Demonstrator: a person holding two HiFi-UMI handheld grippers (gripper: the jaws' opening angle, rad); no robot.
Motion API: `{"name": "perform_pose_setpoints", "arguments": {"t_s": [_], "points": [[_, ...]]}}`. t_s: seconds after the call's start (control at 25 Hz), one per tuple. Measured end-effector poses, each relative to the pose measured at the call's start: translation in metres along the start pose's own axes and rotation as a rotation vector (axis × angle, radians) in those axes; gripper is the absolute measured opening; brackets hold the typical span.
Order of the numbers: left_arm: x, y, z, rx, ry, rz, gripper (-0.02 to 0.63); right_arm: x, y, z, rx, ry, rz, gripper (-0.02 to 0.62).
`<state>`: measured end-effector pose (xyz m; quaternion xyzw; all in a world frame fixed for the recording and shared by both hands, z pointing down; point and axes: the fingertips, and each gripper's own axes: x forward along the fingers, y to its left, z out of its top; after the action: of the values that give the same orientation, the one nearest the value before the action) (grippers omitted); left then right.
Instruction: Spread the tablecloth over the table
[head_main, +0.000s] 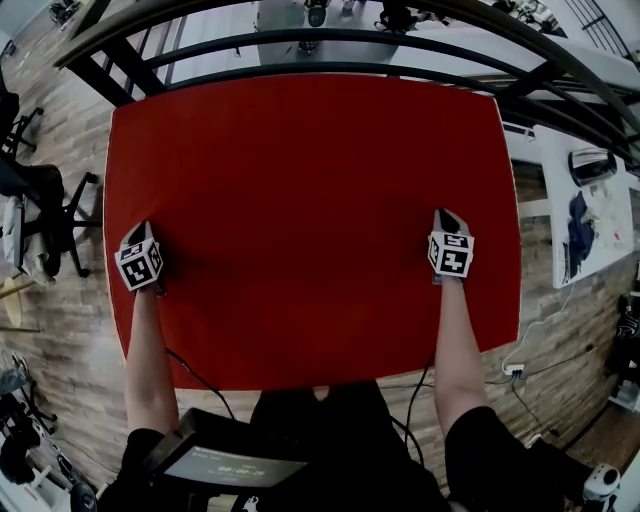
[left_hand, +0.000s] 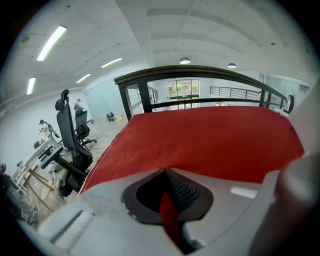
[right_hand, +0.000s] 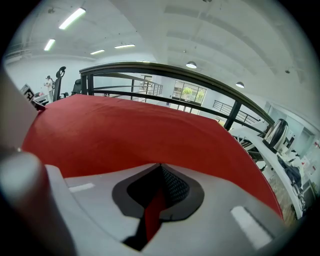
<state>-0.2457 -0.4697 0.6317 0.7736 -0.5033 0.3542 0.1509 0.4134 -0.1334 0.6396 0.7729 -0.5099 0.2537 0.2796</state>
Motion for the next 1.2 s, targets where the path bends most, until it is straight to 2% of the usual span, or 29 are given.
{"name": "perform_pose_setpoints", "arguments": {"t_s": [0.2,0.36,0.52,0.68,0.84,0.96,1.04,1.2], "points": [[-0.01,-0.006,0.004,0.021,-0.035,-0.007,0.008,-0.019,0.0,0.005,0.007,-0.026,-0.034,0.009],[-0.066,-0.045,-0.012,0.052,-0.069,-0.117,0.006,-0.092,0.039,-0.015,0.081,-0.073,0.003,0.009],[-0.132,-0.089,-0.067,0.117,-0.072,-0.223,0.006,-0.155,0.096,-0.073,0.096,-0.013,-0.002,0.009],[-0.17,-0.112,-0.129,0.134,-0.017,-0.276,0.006,-0.184,0.108,-0.131,0.152,0.052,-0.025,0.009],[-0.17,-0.133,-0.147,0.168,0.005,-0.287,0.007,-0.194,0.091,-0.165,0.177,0.095,-0.033,0.009],[-0.169,-0.136,-0.144,0.155,0.004,-0.28,0.007,-0.191,0.086,-0.167,0.204,0.064,-0.036,0.009],[-0.169,-0.143,-0.146,0.158,-0.007,-0.262,0.006,-0.194,0.081,-0.169,0.184,0.049,-0.042,0.009],[-0.167,-0.151,-0.143,0.216,-0.042,-0.24,0.008,-0.201,0.083,-0.171,0.141,0.019,-0.011,0.009]]}}
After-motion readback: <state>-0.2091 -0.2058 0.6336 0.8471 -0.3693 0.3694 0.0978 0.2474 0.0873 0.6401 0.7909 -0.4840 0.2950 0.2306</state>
